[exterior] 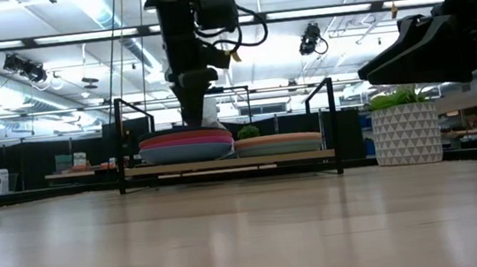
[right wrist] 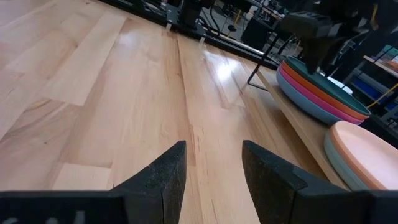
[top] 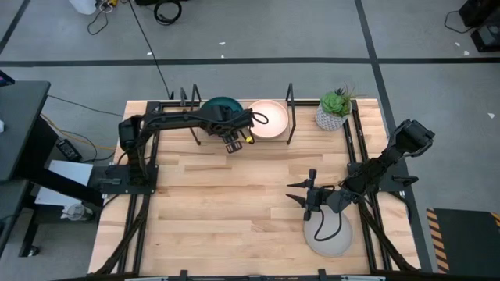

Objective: Place and stack plates onto a shelf
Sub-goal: Stack the gray plate on top of the white plate on the shelf

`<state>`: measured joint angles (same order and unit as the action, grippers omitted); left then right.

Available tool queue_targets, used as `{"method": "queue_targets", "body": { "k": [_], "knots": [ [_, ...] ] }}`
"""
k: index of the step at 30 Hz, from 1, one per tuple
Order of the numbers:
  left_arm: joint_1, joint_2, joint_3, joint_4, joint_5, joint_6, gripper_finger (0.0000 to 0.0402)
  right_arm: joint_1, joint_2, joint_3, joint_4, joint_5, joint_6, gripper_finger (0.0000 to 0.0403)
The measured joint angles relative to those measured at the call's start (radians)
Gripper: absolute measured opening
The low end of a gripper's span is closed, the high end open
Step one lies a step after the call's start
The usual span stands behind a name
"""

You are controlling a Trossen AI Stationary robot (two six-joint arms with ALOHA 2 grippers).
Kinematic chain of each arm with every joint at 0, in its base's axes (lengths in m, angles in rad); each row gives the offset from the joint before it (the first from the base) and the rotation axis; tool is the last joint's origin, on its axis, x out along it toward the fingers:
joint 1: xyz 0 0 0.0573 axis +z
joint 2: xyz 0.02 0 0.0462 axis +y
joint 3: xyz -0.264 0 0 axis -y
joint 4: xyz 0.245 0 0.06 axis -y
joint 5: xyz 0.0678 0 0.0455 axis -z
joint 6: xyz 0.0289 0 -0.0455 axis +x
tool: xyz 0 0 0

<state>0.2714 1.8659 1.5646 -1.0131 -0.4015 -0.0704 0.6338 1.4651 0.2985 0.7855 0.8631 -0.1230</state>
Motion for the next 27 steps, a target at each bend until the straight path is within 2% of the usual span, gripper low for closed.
{"method": "queue_targets", "body": {
  "k": [6,10,17,23,25,27],
  "knots": [
    [0.000,-0.027,0.000,0.017,-0.017,-0.004,0.0170,0.002,0.000,0.000,-0.001,-0.001,0.004,0.0162],
    [-0.032,-0.028,0.000,0.067,0.042,0.007,0.0168,0.013,0.000,0.000,-0.019,-0.001,0.015,0.0162],
    [-0.242,-0.028,0.000,0.249,0.059,0.082,0.0140,0.052,0.000,0.000,-0.011,0.009,0.028,0.0162],
    [-0.406,0.004,-0.001,0.282,0.058,0.106,0.0123,0.068,0.000,0.008,0.002,-0.017,0.069,0.0157],
    [-0.449,0.007,-0.034,0.328,0.055,0.112,0.0119,0.068,0.000,0.036,-0.005,-0.050,0.087,0.0149],
    [-0.486,0.006,-0.112,0.448,0.054,0.151,0.0117,0.068,0.000,0.078,-0.044,-0.088,0.110,0.0140]
  ]
}}
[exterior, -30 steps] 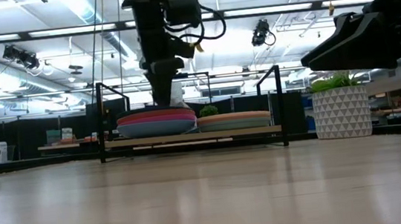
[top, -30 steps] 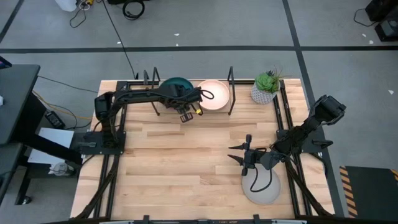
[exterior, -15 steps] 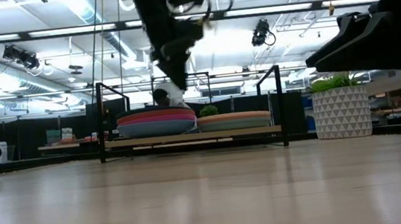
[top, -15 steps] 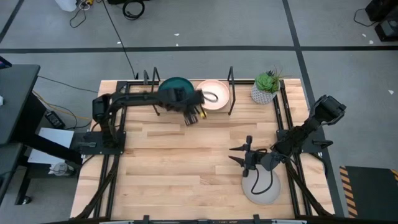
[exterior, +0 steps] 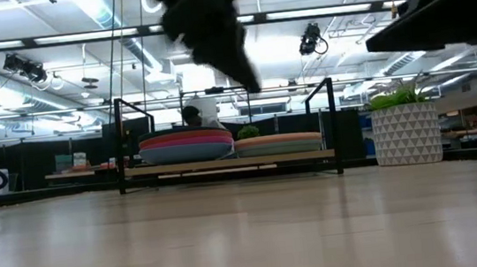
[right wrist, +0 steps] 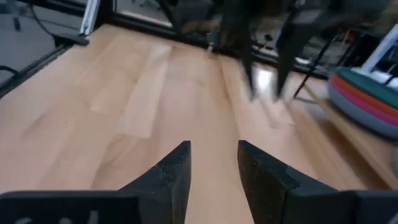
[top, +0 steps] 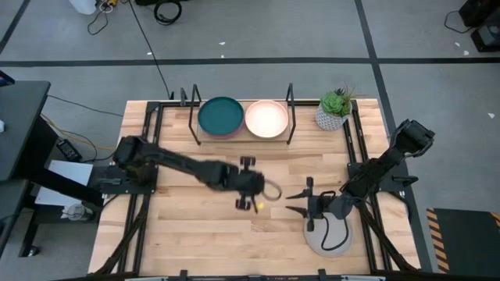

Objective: Place and stack plates onto a shelf
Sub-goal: Stack the gray plate on top of the white plate on the shelf

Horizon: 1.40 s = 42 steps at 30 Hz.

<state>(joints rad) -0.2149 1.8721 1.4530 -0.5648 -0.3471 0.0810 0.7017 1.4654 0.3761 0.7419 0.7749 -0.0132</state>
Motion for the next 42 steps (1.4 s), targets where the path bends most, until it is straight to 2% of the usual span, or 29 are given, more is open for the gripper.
{"method": "queue_targets", "body": {
  "k": [8,12,17,21,25,29,33,37,42],
  "knots": [
    [-0.053,-0.009,-0.327,0.411,-0.005,0.100,0.0116,-0.028,0.016,0.174,-0.420,-0.033,0.168,0.0119],
    [-0.050,-0.060,-0.450,0.583,-0.012,0.175,0.0116,-0.085,0.023,0.247,-0.634,-0.169,0.274,0.0119],
    [-0.022,-0.177,-0.595,0.699,-0.021,0.271,0.0116,-0.160,0.023,0.339,-0.858,-0.359,0.338,0.0122],
    [0.001,-0.287,-0.715,0.822,-0.015,0.311,0.0116,-0.210,0.024,0.433,-1.118,-0.549,0.431,0.0137],
    [0.023,-0.364,-0.828,0.967,0.004,0.315,0.0116,-0.211,0.024,0.520,-1.324,-0.692,0.447,0.0163],
    [0.029,-0.395,-0.866,0.970,0.002,0.284,0.0116,-0.186,0.023,0.549,-1.457,-0.722,0.433,0.0193],
    [0.025,-0.403,-0.871,0.950,0.004,0.265,0.0116,-0.169,0.032,0.515,-1.547,-0.722,0.466,0.0211],
    [0.028,-0.402,-0.871,0.931,0.003,0.260,0.0116,-0.167,0.063,0.493,-1.559,-0.747,0.473,0.0208],
    [0.035,-0.402,-0.871,0.932,0.001,0.236,0.0116,-0.168,0.130,0.492,-1.562,-0.773,0.440,0.0186]
  ]
}}
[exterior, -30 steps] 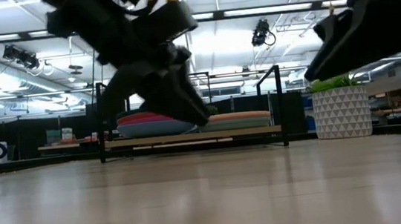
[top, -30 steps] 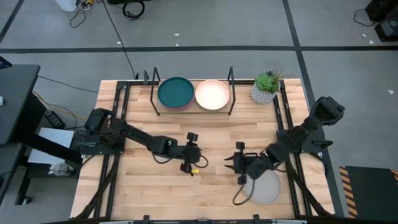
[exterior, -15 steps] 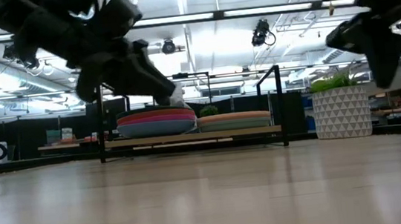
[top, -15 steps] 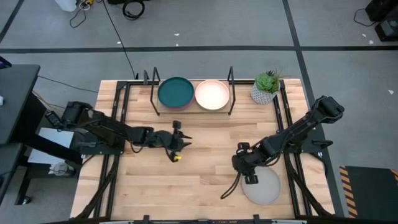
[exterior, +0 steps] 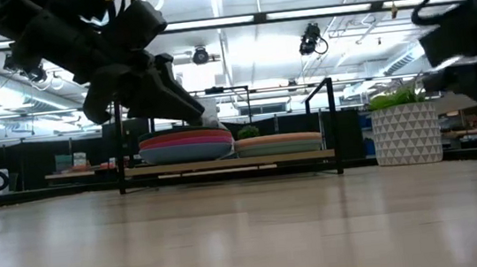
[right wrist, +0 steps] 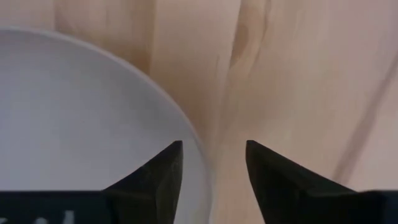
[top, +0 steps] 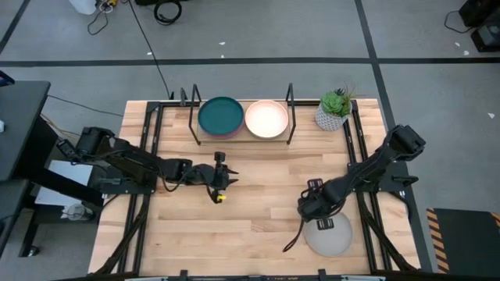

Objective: Place and stack plates onto a shelf
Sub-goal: Stack the gray plate on top of the white plate on the shelf

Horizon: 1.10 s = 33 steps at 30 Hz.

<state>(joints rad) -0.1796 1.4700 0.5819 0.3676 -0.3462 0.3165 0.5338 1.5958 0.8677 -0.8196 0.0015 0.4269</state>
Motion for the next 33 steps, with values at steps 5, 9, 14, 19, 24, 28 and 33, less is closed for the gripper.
{"method": "queue_targets", "body": {
  "k": [5,9,14,19,24,28,33],
  "knots": [
    [0.000,0.000,0.000,0.000,0.002,-0.054,0.0116,-0.001,0.073,0.001,0.003,-0.050,-0.014,0.0138],
    [-0.004,0.000,0.000,0.000,0.101,-0.045,0.0116,-0.021,0.083,0.005,-0.004,-0.061,-0.031,0.0078],
    [-0.004,0.001,0.000,0.000,0.221,-0.011,0.0116,-0.093,0.031,0.000,-0.004,-0.065,-0.039,0.0014],
    [-0.007,0.002,0.000,0.001,0.219,0.034,0.0119,-0.189,-0.021,0.000,-0.006,-0.023,0.011,0.0027],
    [-0.033,0.003,0.001,0.064,0.219,0.088,0.0139,-0.300,-0.063,0.000,0.020,-0.063,0.075,0.0015],
    [-0.070,0.035,0.001,0.124,0.208,0.214,0.0164,-0.384,-0.080,0.000,0.091,-0.140,0.073,0.0016],
    [-0.097,0.129,0.001,0.230,0.198,0.415,0.0189,-0.461,-0.078,0.000,0.172,-0.247,0.047,0.0021]
  ]
}}
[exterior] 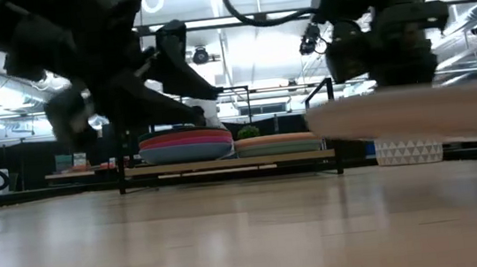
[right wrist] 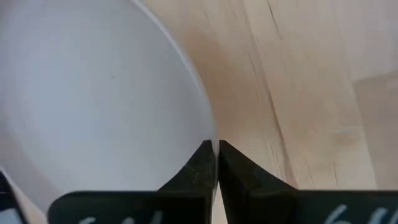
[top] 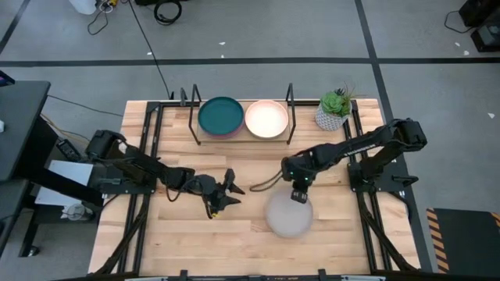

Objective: Place and stack plates onto a shelf
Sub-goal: Stack the gray plate on top of the white plate on the shelf

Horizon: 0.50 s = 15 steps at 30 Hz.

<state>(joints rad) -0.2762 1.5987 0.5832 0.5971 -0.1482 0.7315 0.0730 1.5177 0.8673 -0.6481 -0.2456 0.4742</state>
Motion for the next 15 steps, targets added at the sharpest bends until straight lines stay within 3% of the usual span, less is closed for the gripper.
{"method": "queue_targets", "body": {
  "k": [8,15],
  "knots": [
    [-0.015,0.139,0.000,0.218,-0.077,0.389,0.0192,-0.084,0.000,0.000,0.081,-0.078,-0.006,0.0019],
    [-0.015,0.189,0.044,0.288,-0.092,0.566,0.0192,-0.114,0.000,0.000,0.100,-0.102,-0.006,0.0019]
  ]
}}
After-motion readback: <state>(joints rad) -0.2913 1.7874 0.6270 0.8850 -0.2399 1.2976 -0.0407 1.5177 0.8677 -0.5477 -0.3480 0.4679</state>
